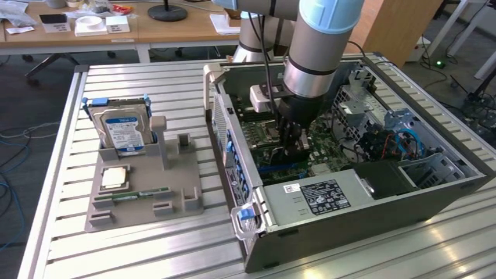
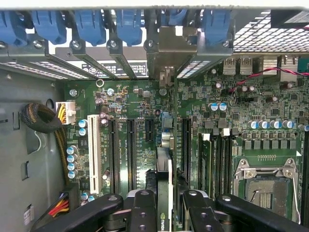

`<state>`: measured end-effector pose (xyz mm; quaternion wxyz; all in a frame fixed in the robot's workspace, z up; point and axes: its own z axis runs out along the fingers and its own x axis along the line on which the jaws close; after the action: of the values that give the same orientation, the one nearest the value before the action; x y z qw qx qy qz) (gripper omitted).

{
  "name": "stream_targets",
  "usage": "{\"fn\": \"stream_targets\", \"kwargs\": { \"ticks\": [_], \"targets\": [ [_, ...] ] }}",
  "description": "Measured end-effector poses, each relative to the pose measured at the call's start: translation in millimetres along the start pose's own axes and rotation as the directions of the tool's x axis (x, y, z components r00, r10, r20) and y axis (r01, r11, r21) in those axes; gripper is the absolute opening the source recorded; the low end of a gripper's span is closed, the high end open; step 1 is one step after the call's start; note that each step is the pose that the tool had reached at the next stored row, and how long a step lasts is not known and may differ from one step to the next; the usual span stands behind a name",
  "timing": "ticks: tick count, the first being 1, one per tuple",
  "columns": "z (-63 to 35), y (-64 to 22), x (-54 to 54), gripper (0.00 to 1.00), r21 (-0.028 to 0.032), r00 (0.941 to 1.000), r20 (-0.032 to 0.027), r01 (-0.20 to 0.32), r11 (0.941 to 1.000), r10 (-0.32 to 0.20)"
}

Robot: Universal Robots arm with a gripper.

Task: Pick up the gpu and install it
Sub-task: 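Insert the gpu into the slot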

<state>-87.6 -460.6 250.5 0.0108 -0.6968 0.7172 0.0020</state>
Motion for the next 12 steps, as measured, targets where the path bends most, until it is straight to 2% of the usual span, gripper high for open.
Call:
{"fn": "stream_targets", "kwargs": {
  "ticks": [12],
  "targets": [
    [0.2,0.0,0.0,0.26,-0.0002,0.9999,0.0005,0.017,0.9999,-0.017]
  ]
}}
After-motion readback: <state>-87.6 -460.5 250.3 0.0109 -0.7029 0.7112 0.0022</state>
